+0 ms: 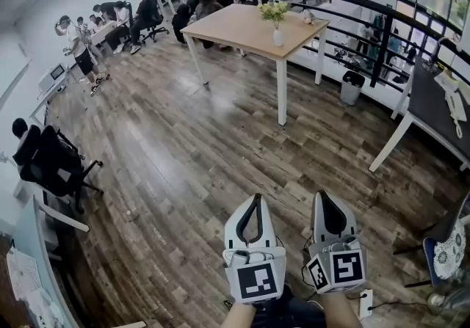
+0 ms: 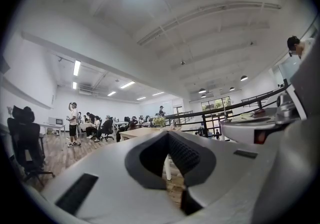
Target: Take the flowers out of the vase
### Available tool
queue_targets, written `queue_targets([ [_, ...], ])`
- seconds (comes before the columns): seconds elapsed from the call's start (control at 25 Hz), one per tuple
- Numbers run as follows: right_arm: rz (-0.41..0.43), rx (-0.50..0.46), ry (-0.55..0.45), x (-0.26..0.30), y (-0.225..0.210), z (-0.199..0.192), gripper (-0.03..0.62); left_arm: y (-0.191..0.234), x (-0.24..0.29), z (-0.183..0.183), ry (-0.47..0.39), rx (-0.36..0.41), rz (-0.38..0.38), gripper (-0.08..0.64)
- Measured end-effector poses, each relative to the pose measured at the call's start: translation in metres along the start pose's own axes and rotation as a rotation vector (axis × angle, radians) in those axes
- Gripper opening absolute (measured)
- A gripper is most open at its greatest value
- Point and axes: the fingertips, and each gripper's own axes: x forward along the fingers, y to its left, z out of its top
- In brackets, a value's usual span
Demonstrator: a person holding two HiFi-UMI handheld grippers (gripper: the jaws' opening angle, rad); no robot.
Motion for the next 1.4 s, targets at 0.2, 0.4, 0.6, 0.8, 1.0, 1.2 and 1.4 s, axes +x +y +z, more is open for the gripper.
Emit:
queue_targets([
  [0.2,-0.009,-0.002,0.0,0.019,0.0,-0.003,-0.008,0.009,0.017,-0.003,-0.004,-0.007,-0.005,0.032],
  [0.4,-0.015,-0.011,0.002,0.044,0.001,-0.008,-0.008,0.022,0.041,-0.007,-0.004,-0.016,-0.01,0.032],
  [0.6,-0.028,-0.021,-0.007,0.078,0.002,-0.005,-0.008,0.042,0.07,-0.005,-0.012,-0.022,-0.018,0.032],
  [0.8,-0.042,-0.032,-0.015,0.113,0.012,0.001,-0.008,0.068,0.099,0.001,-0.022,-0.03,-0.03,0.032],
  [1.0,-0.053,-0.039,-0.021,0.145,0.024,0.002,-0.008,0.094,0.122,0.0,-0.026,-0.041,-0.038,0.032],
  [1.2,-0.057,-0.05,-0.027,0.171,0.039,0.0,-0.008,0.119,0.139,-0.004,-0.027,-0.057,-0.046,0.032],
  [1.4,-0.059,-0.064,-0.031,0.194,0.055,-0.002,-0.008,0.142,0.155,-0.006,-0.032,-0.067,-0.055,0.032],
])
